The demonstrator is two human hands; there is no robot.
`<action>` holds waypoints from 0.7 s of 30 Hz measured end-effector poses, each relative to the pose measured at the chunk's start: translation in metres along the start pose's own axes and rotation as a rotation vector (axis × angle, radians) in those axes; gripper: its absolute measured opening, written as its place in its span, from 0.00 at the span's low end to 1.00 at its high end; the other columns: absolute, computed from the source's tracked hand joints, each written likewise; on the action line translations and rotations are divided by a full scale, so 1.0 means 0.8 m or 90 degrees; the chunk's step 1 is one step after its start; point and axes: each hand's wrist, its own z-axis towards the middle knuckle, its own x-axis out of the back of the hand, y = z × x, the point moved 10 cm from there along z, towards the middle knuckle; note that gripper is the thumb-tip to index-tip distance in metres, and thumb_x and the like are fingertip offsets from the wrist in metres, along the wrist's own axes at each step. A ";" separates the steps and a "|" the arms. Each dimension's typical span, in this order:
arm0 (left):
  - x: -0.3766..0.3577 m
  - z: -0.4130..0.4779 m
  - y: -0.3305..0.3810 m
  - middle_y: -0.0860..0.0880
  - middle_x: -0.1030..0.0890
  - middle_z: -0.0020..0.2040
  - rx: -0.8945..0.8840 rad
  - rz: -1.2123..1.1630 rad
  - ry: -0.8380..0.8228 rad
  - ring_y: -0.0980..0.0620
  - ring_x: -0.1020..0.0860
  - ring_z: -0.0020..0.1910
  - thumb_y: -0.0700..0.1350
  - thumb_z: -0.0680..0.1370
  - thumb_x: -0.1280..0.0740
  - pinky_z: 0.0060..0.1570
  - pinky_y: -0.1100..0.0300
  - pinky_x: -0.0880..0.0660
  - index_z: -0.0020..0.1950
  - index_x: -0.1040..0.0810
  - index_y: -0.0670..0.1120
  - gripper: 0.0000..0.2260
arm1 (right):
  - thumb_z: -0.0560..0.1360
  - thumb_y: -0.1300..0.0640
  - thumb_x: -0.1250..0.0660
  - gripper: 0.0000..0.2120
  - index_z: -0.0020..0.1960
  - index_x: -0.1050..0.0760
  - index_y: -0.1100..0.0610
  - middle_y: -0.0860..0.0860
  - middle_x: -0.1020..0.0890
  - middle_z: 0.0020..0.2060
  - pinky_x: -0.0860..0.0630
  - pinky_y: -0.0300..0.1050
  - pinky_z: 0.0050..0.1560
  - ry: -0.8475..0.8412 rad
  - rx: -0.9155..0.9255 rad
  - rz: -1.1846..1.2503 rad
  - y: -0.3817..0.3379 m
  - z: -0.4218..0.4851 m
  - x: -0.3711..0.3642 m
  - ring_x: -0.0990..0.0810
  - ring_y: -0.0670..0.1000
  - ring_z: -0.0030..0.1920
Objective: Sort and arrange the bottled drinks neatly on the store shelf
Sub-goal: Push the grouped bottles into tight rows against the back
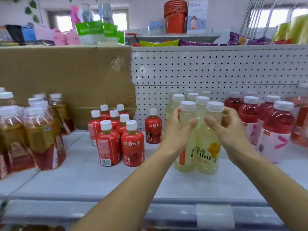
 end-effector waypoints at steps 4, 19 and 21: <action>0.059 -0.056 0.035 0.57 0.30 0.69 -0.170 0.205 0.110 0.62 0.34 0.69 0.50 0.78 0.29 0.70 0.63 0.37 0.75 0.35 0.52 0.27 | 0.75 0.50 0.29 0.28 0.70 0.35 0.55 0.48 0.30 0.65 0.31 0.51 0.68 0.118 0.278 -0.189 -0.082 -0.056 -0.002 0.30 0.52 0.66; 0.327 -0.052 -0.131 0.49 0.49 0.79 0.120 0.342 0.218 0.50 0.49 0.78 0.49 0.66 0.20 0.76 0.49 0.47 0.81 0.54 0.50 0.55 | 0.74 0.28 0.45 0.35 0.73 0.42 0.46 0.48 0.32 0.68 0.35 0.50 0.70 -0.364 -0.200 0.005 0.056 -0.091 -0.332 0.30 0.47 0.66; 0.345 -0.042 -0.147 0.48 0.47 0.80 0.141 0.277 0.223 0.48 0.46 0.79 0.44 0.66 0.20 0.76 0.47 0.43 0.81 0.54 0.51 0.54 | 0.72 0.25 0.46 0.36 0.72 0.41 0.46 0.49 0.34 0.71 0.38 0.56 0.74 -0.332 -0.171 -0.029 0.059 -0.081 -0.338 0.33 0.49 0.70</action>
